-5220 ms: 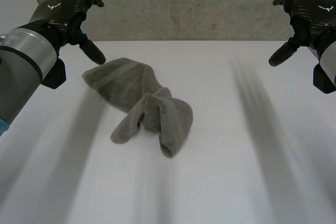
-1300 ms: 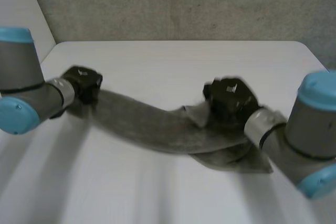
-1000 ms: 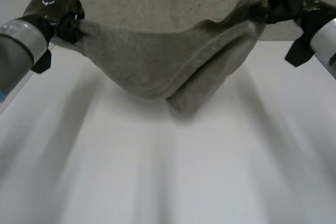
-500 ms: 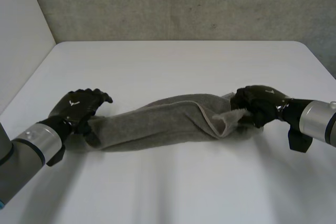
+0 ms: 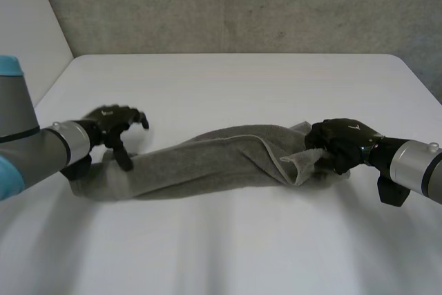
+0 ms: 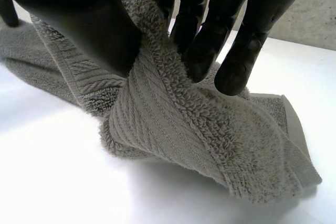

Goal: Fold the towel.

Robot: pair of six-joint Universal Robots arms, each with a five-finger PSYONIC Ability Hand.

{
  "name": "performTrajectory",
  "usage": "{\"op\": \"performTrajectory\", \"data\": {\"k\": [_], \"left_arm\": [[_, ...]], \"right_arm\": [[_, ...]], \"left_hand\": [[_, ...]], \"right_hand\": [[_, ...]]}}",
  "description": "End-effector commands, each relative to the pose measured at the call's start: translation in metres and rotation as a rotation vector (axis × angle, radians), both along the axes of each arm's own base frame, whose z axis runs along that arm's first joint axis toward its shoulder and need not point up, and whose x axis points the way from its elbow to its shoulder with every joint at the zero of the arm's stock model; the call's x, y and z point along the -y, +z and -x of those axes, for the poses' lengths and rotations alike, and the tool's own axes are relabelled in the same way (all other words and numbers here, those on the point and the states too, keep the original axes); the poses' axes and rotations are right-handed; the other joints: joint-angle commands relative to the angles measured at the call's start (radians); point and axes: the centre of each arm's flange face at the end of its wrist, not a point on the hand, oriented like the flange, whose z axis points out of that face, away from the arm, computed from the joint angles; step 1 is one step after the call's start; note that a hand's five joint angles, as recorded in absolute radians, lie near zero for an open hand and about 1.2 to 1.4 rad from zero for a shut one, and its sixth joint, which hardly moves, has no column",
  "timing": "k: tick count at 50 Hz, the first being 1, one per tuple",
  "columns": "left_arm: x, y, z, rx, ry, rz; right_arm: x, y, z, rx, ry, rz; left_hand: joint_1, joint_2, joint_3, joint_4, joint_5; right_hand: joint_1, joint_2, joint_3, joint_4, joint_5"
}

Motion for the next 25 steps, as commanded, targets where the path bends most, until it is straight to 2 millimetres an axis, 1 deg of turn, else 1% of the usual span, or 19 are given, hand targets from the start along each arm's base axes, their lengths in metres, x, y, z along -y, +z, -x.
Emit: {"op": "performTrajectory", "data": {"k": [1,5,7,8,9,10,12,13,15,16,18,20,24,25], "left_arm": [[-0.009,-0.018,-0.002,0.031,-0.001,-0.171],[-0.012,-0.018,-0.003,0.031,0.000,-0.178],[-0.015,-0.014,-0.004,0.031,0.000,-0.172],[-0.015,-0.014,-0.004,0.031,0.000,-0.172],[-0.016,-0.012,-0.004,0.031,0.003,-0.170],[-0.016,-0.012,-0.004,0.031,0.003,-0.170],[-0.017,-0.007,-0.007,0.028,0.009,-0.158],[-0.017,-0.007,-0.007,0.028,0.009,-0.158],[-0.018,0.004,-0.007,0.020,0.009,-0.127],[-0.018,0.005,-0.007,0.020,0.009,-0.127],[-0.019,0.013,-0.007,0.017,0.007,-0.104],[-0.019,0.016,-0.007,0.015,0.007,-0.093],[-0.019,0.021,-0.005,0.014,0.002,-0.076],[-0.018,0.024,-0.005,0.012,0.001,-0.064]], "right_arm": [[0.000,-0.002,0.001,-0.005,-0.002,0.000],[0.001,-0.002,0.003,-0.007,-0.005,0.002],[0.001,-0.001,0.003,-0.007,-0.005,0.005],[0.001,-0.001,0.003,-0.007,-0.005,0.005],[0.001,-0.001,0.003,-0.007,-0.005,0.005],[0.001,-0.001,0.003,-0.007,-0.005,0.005],[0.001,-0.001,0.003,-0.007,-0.005,0.002],[0.001,-0.001,0.003,-0.007,-0.005,0.002],[0.001,-0.001,0.003,-0.008,-0.005,0.006],[0.001,-0.001,0.003,-0.008,-0.005,0.006],[0.002,0.001,0.001,-0.009,0.001,0.016],[0.002,0.003,0.000,-0.010,0.003,0.022],[0.004,0.009,-0.001,-0.006,0.006,0.037],[0.006,0.014,-0.001,-0.004,0.005,0.047]], "left_hand": [[0.070,0.070,0.072,0.078,0.062],[0.096,0.096,0.098,0.105,0.089],[0.228,0.227,0.230,0.236,0.220],[0.229,0.228,0.231,0.237,0.221],[0.342,0.342,0.344,0.350,0.334],[0.343,0.343,0.345,0.351,0.335],[0.609,0.609,0.611,0.617,0.601],[0.610,0.610,0.612,0.619,0.602],[0.818,0.817,0.820,0.826,0.810],[0.819,0.818,0.821,0.827,0.811],[0.994,0.994,0.996,1.003,0.986],[1.029,1.029,1.031,1.038,1.021],[1.030,1.029,1.032,1.038,1.022],[1.030,1.029,1.032,1.038,1.022]], "right_hand": [[0.079,0.089,0.072,0.061,0.065],[0.079,0.089,0.072,0.061,0.065],[0.079,0.089,0.072,0.061,0.065],[0.079,0.089,0.072,0.061,0.065],[0.079,0.089,0.072,0.061,0.065],[0.079,0.089,0.072,0.061,0.065],[0.079,0.089,0.072,0.061,0.065],[0.079,0.089,0.072,0.061,0.065],[0.079,0.089,0.072,0.061,0.065],[0.079,0.089,0.072,0.061,0.065],[0.079,0.089,0.072,0.061,0.065],[0.079,0.089,0.072,0.061,0.065],[0.079,0.089,0.072,0.061,0.065],[0.079,0.089,0.072,0.061,0.065]]}}
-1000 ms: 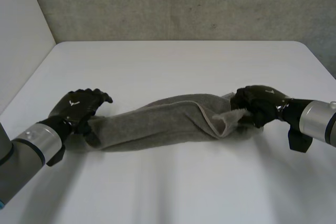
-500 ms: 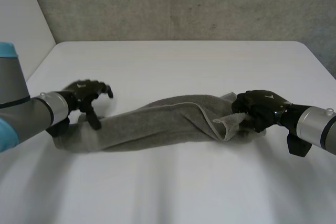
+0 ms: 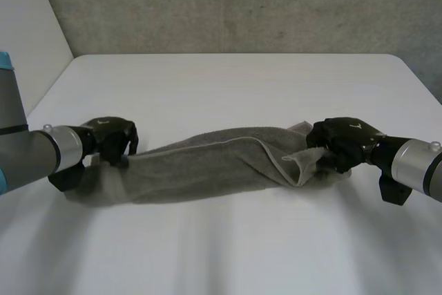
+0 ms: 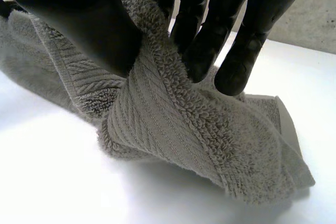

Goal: Fold the towel.

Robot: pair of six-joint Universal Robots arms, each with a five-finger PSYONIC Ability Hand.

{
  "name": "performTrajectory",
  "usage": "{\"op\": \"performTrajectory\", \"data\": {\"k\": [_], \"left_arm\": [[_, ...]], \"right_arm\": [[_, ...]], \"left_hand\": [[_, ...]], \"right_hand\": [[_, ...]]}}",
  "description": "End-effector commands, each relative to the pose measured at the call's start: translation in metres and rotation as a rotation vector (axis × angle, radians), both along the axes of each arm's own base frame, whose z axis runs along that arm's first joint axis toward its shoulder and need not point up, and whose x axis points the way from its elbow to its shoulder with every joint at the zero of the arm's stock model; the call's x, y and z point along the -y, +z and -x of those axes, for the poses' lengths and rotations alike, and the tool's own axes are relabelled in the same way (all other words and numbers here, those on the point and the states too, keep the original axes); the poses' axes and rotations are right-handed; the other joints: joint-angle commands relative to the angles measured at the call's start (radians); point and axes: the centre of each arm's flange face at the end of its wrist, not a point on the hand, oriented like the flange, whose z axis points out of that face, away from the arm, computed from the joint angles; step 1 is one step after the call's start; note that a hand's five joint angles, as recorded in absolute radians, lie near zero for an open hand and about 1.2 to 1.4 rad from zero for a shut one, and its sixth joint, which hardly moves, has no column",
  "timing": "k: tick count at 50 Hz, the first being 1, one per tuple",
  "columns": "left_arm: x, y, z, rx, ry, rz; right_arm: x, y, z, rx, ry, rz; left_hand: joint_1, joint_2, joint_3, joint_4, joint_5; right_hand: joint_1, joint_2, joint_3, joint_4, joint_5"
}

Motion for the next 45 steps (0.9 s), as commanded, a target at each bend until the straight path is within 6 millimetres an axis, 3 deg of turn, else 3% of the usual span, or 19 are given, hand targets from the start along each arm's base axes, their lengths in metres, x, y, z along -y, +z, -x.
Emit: {"op": "performTrajectory", "data": {"k": [1,10,12,15,17,28,37,45], "left_arm": [[0.001,0.017,0.003,-0.009,-0.006,0.054],[0.002,0.039,0.000,-0.023,-0.002,0.118],[-0.002,0.040,0.000,-0.023,-0.005,0.122],[-0.002,0.039,-0.001,-0.022,-0.002,0.116],[-0.004,0.028,-0.002,-0.017,0.000,0.083],[-0.010,-0.006,-0.009,-0.008,0.014,0.064],[-0.020,0.005,-0.018,-0.009,0.038,0.096],[-0.001,0.004,-0.041,-0.006,0.118,0.220]], "right_arm": [[0.005,0.017,-0.002,0.007,0.003,0.034],[-0.001,0.065,-0.001,0.026,0.004,0.092],[-0.002,0.076,0.000,0.028,0.003,0.122],[-0.002,0.076,0.000,0.029,0.004,0.125],[-0.004,0.072,0.000,0.029,0.005,0.108],[-0.004,0.022,-0.004,0.026,0.020,0.003],[-0.004,0.018,-0.004,0.027,0.022,-0.001],[-0.007,0.010,-0.004,0.025,0.024,-0.012]], "left_hand": [[0.138,0.074,0.084,0.053,0.090],[0.138,0.074,0.084,0.053,0.090],[-0.171,-0.235,-0.225,-0.257,-0.219],[-0.370,-0.433,-0.423,-0.455,-0.417],[-0.566,-0.630,-0.620,-0.651,-0.614],[-0.593,-0.656,-0.646,-0.678,-0.640],[-0.584,-0.648,-0.637,-0.669,-0.632],[-0.628,-0.691,-0.681,-0.713,-0.675]], "right_hand": [[0.079,0.089,0.071,0.061,0.065],[0.079,0.089,0.071,0.061,0.065],[0.079,0.089,0.071,0.061,0.065],[0.079,0.089,0.071,0.061,0.065],[0.079,0.089,0.071,0.061,0.065],[0.079,0.089,0.071,0.061,0.065],[0.079,0.089,0.071,0.061,0.065],[0.079,0.089,0.071,0.061,0.065]]}}
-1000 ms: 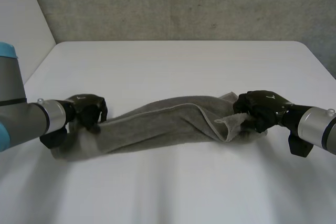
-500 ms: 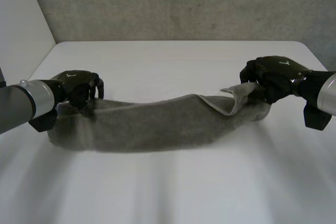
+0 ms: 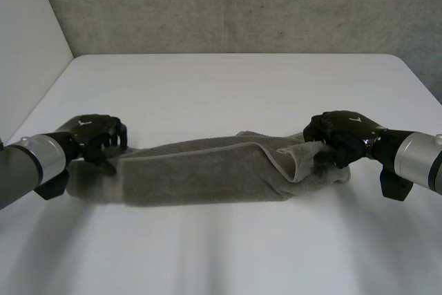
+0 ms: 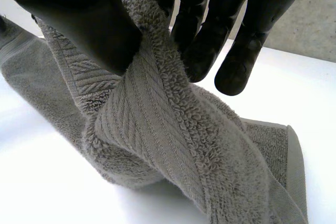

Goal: Fold the towel.

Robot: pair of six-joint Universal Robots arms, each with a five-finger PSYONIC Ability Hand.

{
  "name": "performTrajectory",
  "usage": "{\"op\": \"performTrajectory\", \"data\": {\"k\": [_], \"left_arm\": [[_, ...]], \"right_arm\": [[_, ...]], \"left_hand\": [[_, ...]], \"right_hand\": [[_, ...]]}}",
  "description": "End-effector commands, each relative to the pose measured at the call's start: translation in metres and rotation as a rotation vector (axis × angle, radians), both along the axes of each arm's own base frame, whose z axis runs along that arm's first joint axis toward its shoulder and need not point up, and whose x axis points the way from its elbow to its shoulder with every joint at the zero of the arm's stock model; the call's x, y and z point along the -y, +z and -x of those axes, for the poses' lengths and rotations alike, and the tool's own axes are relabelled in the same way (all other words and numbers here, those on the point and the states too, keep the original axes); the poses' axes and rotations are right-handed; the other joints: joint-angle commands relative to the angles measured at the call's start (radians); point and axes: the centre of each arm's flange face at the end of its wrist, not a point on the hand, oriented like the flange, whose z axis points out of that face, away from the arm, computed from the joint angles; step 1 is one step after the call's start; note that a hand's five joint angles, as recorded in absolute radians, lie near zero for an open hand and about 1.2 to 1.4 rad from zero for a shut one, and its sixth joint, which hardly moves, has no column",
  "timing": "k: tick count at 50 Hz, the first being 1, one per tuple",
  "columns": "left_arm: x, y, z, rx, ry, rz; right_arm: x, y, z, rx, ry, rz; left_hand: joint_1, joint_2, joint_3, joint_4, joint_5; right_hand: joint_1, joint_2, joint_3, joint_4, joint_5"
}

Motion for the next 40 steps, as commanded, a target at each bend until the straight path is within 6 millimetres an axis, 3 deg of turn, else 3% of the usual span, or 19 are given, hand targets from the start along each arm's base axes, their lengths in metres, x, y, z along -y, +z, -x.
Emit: {"op": "performTrajectory", "data": {"k": [1,8,22,36,40], "left_arm": [[0.016,-0.001,-0.018,0.001,0.061,0.093],[0.023,-0.022,-0.022,0.007,0.077,0.034],[0.013,-0.032,-0.023,0.114,0.020,0.010],[0.009,-0.029,-0.031,0.131,0.035,-0.006],[0.004,-0.029,-0.030,0.130,0.028,-0.013]], "right_arm": [[-0.002,-0.005,0.000,-0.002,0.002,-0.005],[-0.004,-0.007,0.000,-0.005,0.004,-0.010],[0.002,-0.006,0.003,-0.001,-0.013,0.017],[0.020,-0.009,0.008,0.034,-0.088,0.042],[0.035,-0.008,0.026,0.085,-0.179,0.022]], "left_hand": [[-0.049,-0.061,-0.068,-0.064,-0.041],[-0.052,-0.064,-0.071,-0.066,-0.044],[0.048,0.036,0.029,0.033,0.056],[0.529,0.516,0.509,0.514,0.537],[0.717,0.704,0.698,0.702,0.725]], "right_hand": [[0.079,0.089,0.067,0.061,0.065],[0.079,0.089,0.067,0.061,0.065],[0.079,0.089,0.067,0.061,0.065],[0.079,0.089,0.067,0.061,0.065],[0.079,0.089,0.067,0.061,0.065]]}}
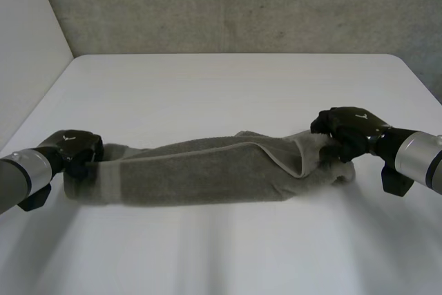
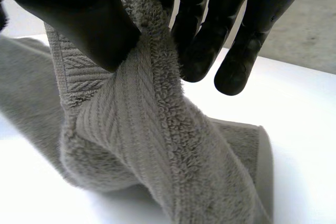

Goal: Fold the towel.

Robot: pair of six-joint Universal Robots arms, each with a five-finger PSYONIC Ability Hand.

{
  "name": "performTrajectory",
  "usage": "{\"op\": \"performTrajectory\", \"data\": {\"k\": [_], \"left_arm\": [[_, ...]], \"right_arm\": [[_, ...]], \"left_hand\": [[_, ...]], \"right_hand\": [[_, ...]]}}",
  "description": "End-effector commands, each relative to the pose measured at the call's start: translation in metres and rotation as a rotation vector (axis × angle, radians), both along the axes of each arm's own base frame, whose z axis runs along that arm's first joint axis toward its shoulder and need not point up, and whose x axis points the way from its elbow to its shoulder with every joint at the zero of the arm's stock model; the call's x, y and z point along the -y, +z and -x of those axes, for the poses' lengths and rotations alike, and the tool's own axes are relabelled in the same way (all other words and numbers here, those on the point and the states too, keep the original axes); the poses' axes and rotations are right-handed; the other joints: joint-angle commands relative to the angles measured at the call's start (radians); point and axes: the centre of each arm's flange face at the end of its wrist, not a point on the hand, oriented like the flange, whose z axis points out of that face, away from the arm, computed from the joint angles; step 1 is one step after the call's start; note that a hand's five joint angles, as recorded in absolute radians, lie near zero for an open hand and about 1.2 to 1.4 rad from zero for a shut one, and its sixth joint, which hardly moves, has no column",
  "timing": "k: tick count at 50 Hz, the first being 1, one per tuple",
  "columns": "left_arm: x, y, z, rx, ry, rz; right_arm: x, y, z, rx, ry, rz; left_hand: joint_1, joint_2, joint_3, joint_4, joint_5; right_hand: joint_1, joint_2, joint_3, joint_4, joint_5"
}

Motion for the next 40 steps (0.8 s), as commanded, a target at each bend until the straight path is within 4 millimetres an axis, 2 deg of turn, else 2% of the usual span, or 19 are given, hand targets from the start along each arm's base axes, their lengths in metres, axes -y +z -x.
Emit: {"op": "performTrajectory", "data": {"k": [1,6,10,11,12,13,14,16,19,22,24,25,27,28,30,31,33,35,40], "left_arm": [[-0.006,0.001,0.001,-0.004,-0.005,-0.005],[-0.011,0.007,0.004,-0.008,-0.015,0.005],[-0.018,0.015,0.008,-0.018,-0.030,0.026],[-0.020,0.017,0.011,-0.022,-0.037,0.032],[-0.020,0.017,0.011,-0.022,-0.037,0.032],[-0.022,0.018,0.015,-0.028,-0.046,0.037],[-0.022,0.019,0.015,-0.028,-0.046,0.037],[-0.027,0.022,0.022,-0.047,-0.061,0.046],[-0.029,0.025,0.025,-0.067,-0.059,0.046],[-0.029,0.027,0.025,-0.074,-0.055,0.049],[-0.030,0.029,0.025,-0.081,-0.052,0.052],[-0.030,0.029,0.025,-0.081,-0.052,0.052],[-0.032,0.030,0.025,-0.082,-0.054,0.055],[-0.032,0.030,0.025,-0.082,-0.054,0.055],[-0.033,0.030,0.024,-0.084,-0.056,0.056],[-0.035,0.031,0.025,-0.090,-0.064,0.058],[-0.035,0.032,0.026,-0.094,-0.071,0.059],[-0.036,0.032,0.025,-0.103,-0.073,0.059],[-0.037,0.035,0.025,-0.112,-0.075,0.064]], "right_arm": [[0.020,0.001,0.018,0.070,-0.111,-0.022],[0.030,0.000,0.029,0.119,-0.168,-0.042],[0.039,-0.007,0.039,0.187,-0.231,-0.106],[0.040,-0.011,0.039,0.200,-0.238,-0.127],[0.040,-0.011,0.039,0.200,-0.238,-0.127],[0.041,-0.014,0.040,0.206,-0.245,-0.143],[0.041,-0.014,0.040,0.206,-0.245,-0.143],[0.041,-0.018,0.041,0.199,-0.262,-0.154],[0.042,-0.014,0.042,0.177,-0.286,-0.123],[0.042,-0.010,0.043,0.166,-0.291,-0.101],[0.039,0.004,0.043,0.135,-0.271,-0.031],[0.039,0.004,0.043,0.135,-0.271,-0.031],[0.029,0.027,0.039,0.085,-0.235,0.077],[0.029,0.027,0.039,0.085,-0.235,0.077],[0.016,0.045,0.036,0.026,-0.199,0.178],[0.016,0.045,0.036,0.026,-0.199,0.178],[0.007,0.053,0.030,-0.002,-0.169,0.231],[-0.012,0.064,0.011,-0.063,-0.085,0.312],[-0.031,0.060,-0.009,-0.166,0.020,0.352]], "left_hand": [[0.199,0.186,0.202,0.192,0.194],[0.199,0.186,0.202,0.192,0.194],[0.199,0.186,0.202,0.192,0.194],[0.199,0.186,0.202,0.192,0.194],[0.199,0.186,0.202,0.192,0.194],[0.199,0.186,0.202,0.192,0.194],[0.199,0.186,0.202,0.192,0.194],[0.199,0.186,0.202,0.192,0.194],[0.199,0.186,0.202,0.192,0.194],[0.199,0.186,0.202,0.192,0.194],[0.199,0.186,0.202,0.192,0.194],[0.199,0.186,0.202,0.192,0.194],[0.199,0.186,0.202,0.192,0.194],[0.199,0.186,0.202,0.192,0.194],[0.199,0.186,0.202,0.192,0.194],[0.199,0.186,0.202,0.192,0.194],[0.199,0.186,0.202,0.192,0.194],[0.199,0.186,0.202,0.192,0.194],[0.199,0.186,0.202,0.192,0.194]], "right_hand": [[0.079,0.084,0.067,0.061,0.065],[0.074,0.080,0.062,0.056,0.060],[-0.096,-0.090,-0.107,-0.114,-0.109],[-0.285,-0.280,-0.297,-0.303,-0.299],[-0.287,-0.281,-0.299,-0.305,-0.301],[-0.528,-0.523,-0.540,-0.546,-0.542],[-0.531,-0.525,-0.543,-0.549,-0.544],[-0.996,-0.990,-1.007,-1.013,-1.009],[-1.141,-1.135,-1.153,-1.159,-1.155],[-1.143,-1.137,-1.155,-1.161,-1.156],[-1.143,-1.137,-1.155,-1.161,-1.156],[-1.143,-1.137,-1.155,-1.161,-1.156],[-1.143,-1.137,-1.155,-1.161,-1.156],[-1.143,-1.137,-1.155,-1.161,-1.156],[-1.143,-1.137,-1.155,-1.161,-1.156],[-1.143,-1.137,-1.155,-1.161,-1.156],[-1.143,-1.137,-1.155,-1.161,-1.156],[-1.143,-1.137,-1.155,-1.161,-1.156],[-1.143,-1.137,-1.155,-1.161,-1.156]]}}
